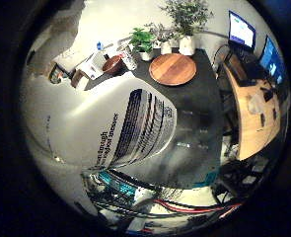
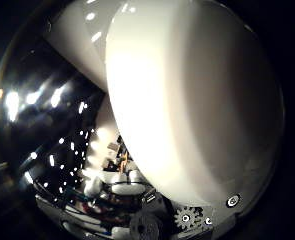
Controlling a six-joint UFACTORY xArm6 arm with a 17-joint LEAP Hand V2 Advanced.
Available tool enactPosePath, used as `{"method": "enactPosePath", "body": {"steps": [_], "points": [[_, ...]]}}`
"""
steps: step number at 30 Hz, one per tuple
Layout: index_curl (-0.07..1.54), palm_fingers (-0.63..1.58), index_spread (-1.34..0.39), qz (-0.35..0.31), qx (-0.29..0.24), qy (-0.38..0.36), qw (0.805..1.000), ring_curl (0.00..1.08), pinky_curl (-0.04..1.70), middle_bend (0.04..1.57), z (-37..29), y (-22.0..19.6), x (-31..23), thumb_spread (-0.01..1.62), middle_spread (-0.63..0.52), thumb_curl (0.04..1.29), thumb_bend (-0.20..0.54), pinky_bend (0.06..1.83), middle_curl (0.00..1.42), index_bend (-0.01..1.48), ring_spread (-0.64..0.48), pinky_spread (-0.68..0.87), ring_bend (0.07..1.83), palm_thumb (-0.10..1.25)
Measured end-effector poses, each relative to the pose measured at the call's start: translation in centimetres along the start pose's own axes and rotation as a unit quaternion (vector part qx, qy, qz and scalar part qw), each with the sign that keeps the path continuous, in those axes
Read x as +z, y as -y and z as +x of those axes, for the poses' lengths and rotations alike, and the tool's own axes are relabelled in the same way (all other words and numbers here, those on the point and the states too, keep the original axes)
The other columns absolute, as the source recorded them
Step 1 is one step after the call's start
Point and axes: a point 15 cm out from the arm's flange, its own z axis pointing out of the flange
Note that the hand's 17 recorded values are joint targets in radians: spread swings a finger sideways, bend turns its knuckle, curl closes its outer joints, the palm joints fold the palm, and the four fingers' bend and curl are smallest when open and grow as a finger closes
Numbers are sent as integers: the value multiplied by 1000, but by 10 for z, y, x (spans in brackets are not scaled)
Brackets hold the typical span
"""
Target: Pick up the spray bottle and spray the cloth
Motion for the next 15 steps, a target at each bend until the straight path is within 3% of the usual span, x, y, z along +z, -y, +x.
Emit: {"method": "enactPosePath", "body": {"steps": [15], "points": [[707, 1141, -182, -74, -80, -123, 986, 770, 1450, 1402, -53, 20, 47, 1070, -95, 668, -13, 990, 639, 1235, -216, -196, 1345, 1022]]}}
